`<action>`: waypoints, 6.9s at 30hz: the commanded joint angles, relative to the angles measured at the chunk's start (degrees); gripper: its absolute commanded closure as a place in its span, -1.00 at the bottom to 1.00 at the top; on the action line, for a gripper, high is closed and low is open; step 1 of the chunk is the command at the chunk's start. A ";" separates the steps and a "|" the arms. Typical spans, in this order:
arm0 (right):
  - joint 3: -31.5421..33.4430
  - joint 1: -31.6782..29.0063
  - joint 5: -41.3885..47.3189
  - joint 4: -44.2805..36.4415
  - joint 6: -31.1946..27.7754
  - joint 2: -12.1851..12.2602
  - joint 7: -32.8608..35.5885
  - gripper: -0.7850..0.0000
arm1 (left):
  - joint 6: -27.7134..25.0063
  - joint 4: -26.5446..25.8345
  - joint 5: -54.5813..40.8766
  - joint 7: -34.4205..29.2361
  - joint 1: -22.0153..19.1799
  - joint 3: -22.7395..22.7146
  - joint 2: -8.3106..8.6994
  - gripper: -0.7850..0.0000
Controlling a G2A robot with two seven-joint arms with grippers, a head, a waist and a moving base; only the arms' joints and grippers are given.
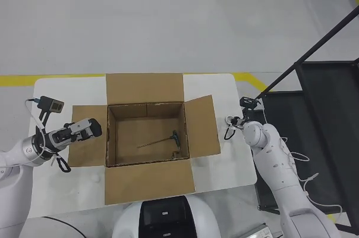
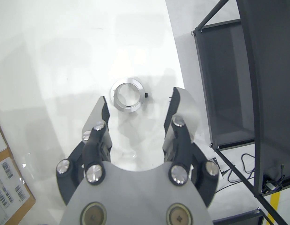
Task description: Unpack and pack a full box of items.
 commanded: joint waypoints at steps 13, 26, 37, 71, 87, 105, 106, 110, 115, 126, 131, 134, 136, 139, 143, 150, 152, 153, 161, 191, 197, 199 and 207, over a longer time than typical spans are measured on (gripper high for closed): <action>-2.75 5.12 2.71 8.89 1.45 -1.21 -1.72 0.15 | 0.00 0.00 0.00 0.00 0.00 0.00 0.00 -1.00; -1.56 4.03 5.31 7.26 0.01 -1.14 -2.65 1.00 | 0.00 0.00 0.00 0.00 0.00 0.00 0.00 -1.00; 9.91 -18.02 4.89 -32.91 -2.81 1.27 -4.92 1.00 | 0.00 0.00 0.00 0.00 0.00 0.00 0.00 -1.00; -35.22 -8.74 -24.43 -37.67 2.20 -5.12 1.28 -1.00 | 0.00 0.00 0.00 0.00 0.00 0.00 0.00 -1.00; -9.58 -32.01 -2.56 -65.11 -21.35 0.12 9.99 -1.00 | 4.42 1.97 -0.70 -5.03 -3.59 1.95 0.55 -1.00; 26.37 -38.12 57.34 -60.68 -32.67 4.62 36.53 -1.00 | 6.30 11.85 5.67 -17.58 -9.54 1.25 3.87 -1.00; 26.37 -38.12 57.34 -60.68 -32.67 4.62 36.53 -1.00 | 6.30 11.85 5.67 -17.58 -9.54 1.25 3.87 -1.00; 26.37 -38.12 57.34 -60.68 -32.67 4.62 36.53 -1.00 | 6.30 11.85 5.67 -17.58 -9.54 1.25 3.87 -1.00; 26.37 -38.12 57.34 -60.68 -32.67 4.62 36.53 -1.00 | 6.30 11.85 5.67 -17.58 -9.54 1.25 3.87 -1.00; 25.48 -36.63 60.28 -59.05 -30.79 5.16 37.99 -1.00 | 5.02 12.39 8.51 -17.58 -9.39 0.38 4.66 -1.00; 24.70 -32.33 63.98 -56.16 -27.21 6.01 41.91 -1.00 | 1.29 15.47 8.76 -17.58 -9.48 -0.48 6.51 -1.00; 23.04 -28.32 66.66 -51.87 -24.67 6.45 43.61 -1.00 | -1.06 18.81 7.95 -17.58 -9.91 -1.12 7.81 -1.00; 21.57 -25.49 65.64 -48.74 -23.32 6.72 43.65 -1.00 | -2.03 21.62 7.92 -17.58 -10.66 -1.43 8.44 -1.00; 18.94 -22.21 65.63 -45.06 -21.88 6.92 43.16 -1.00 | -3.69 26.01 7.40 -15.91 -12.01 -1.98 8.75 -1.00; 15.95 -19.63 65.64 -41.60 -20.96 7.14 42.99 -1.00 | -5.41 30.89 7.86 -12.73 -13.59 -0.10 8.52 -1.00; 12.08 -17.78 67.55 -39.34 -20.41 7.50 44.34 -1.00 | -4.22 36.75 7.46 -10.76 -17.51 7.00 7.25 -1.00; 11.05 -17.55 69.54 -39.72 -20.37 7.58 45.59 -1.00 | -3.71 38.66 4.37 -12.00 -18.76 8.55 6.76 -1.00; 10.57 -17.40 70.19 -40.02 -20.24 7.65 46.33 -1.00 | -3.57 39.58 2.51 -13.07 -19.31 9.25 6.50 -1.00; 10.30 -16.05 73.57 -41.97 -20.24 8.16 45.68 -1.00 | -2.03 39.33 -8.92 -17.58 -20.38 11.65 5.82 -1.00; 6.70 -14.96 55.61 -33.12 -19.78 9.28 30.32 -1.00 | -2.02 25.13 -15.27 -17.58 -26.16 33.74 7.20 -1.00; 4.08 -14.98 54.83 -40.75 -20.73 9.45 30.76 -1.00 | -2.03 28.68 -12.51 -17.58 -30.26 39.10 6.31 -1.00; 1.57 -14.44 54.21 -42.23 -20.27 9.36 31.20 -1.00 | -2.03 29.83 -11.94 -17.58 -31.34 40.30 5.97 -1.00; -11.62 -7.64 47.00 -38.15 -17.51 8.12 28.19 -1.00 | -2.83 32.18 -7.38 -16.78 -34.26 42.49 5.12 -1.00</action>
